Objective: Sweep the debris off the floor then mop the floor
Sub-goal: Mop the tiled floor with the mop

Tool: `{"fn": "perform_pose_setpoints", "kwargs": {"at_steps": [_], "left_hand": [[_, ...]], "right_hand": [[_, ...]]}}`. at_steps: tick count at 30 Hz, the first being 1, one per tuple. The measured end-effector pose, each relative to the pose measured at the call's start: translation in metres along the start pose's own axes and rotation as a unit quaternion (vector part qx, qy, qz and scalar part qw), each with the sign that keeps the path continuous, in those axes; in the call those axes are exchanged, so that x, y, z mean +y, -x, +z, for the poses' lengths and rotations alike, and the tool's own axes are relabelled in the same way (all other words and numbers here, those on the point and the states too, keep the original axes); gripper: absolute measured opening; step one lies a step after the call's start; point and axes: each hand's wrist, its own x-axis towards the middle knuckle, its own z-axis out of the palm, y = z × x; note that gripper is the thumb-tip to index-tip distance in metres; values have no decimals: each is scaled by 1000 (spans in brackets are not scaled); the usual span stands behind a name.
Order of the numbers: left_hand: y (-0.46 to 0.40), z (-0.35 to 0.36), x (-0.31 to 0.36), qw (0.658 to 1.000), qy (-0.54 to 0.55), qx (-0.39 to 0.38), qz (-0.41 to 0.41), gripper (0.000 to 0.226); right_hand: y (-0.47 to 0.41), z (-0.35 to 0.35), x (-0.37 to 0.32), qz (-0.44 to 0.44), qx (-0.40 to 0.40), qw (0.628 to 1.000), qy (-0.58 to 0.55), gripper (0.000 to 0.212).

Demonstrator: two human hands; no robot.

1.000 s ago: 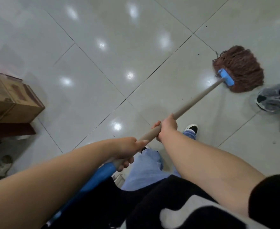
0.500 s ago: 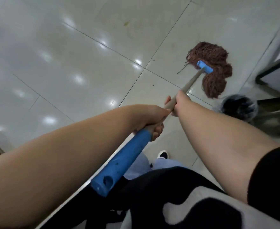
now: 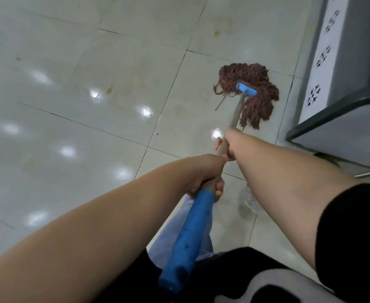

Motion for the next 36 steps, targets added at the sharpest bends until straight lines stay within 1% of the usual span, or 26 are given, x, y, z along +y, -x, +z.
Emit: {"fn": "perform_pose_setpoints", "kwargs": {"at_steps": [1, 3, 7, 10, 13, 15, 17, 19, 22, 24, 26, 28, 31, 34, 36], "left_hand": [[-1, -1, 24, 1000, 2, -13, -10, 52], [-3, -5, 76, 999, 13, -28, -13, 50], [-2, -5, 166, 999, -2, -23, 22, 40], [-12, -2, 224, 999, -18, -22, 15, 44], [-31, -1, 283, 1000, -21, -16, 12, 46], [-52, -3, 324, 999, -46, -7, 13, 49], [-79, -5, 374, 997, -75, -3, 32, 52], [-109, -5, 430, 996, -79, 16, 31, 51], [-156, -4, 518, 999, -40, 35, 5, 47], [-188, -1, 567, 999, -32, 25, 14, 48], [-212, -4, 609, 999, 13, 25, 28, 48], [-232, -11, 636, 999, 25, 12, 41, 47], [-256, -29, 639, 999, -17, 16, 42, 48], [-269, -55, 607, 996, -47, 63, 31, 51], [-270, -76, 574, 994, -54, 93, 25, 54]], "right_hand": [[-5, -2, -23, 14, 6, 1000, -15, 37], [-13, -3, -74, 9, 18, 999, -32, 36], [-20, -11, -157, 4, 9, 998, -57, 37], [-38, -20, -216, 10, 4, 997, -70, 43], [-64, -26, -273, 19, -7, 998, -58, 45], [-88, -29, -315, 22, -6, 999, -46, 44], [-116, -31, -367, 17, 5, 999, -34, 44], [-146, -35, -421, 16, 23, 999, -19, 43], [-191, -48, -510, 5, 49, 998, -29, 36], [-215, -56, -561, -12, 61, 997, -43, 35], [-238, -59, -603, -30, 70, 996, -38, 36], [-258, -57, -627, -42, 74, 996, -27, 35], [-281, -47, -633, -44, 69, 996, -40, 33], [-291, -26, -603, -20, 48, 997, -54, 34], [-294, -14, -574, -2, 35, 999, -29, 41]]}}
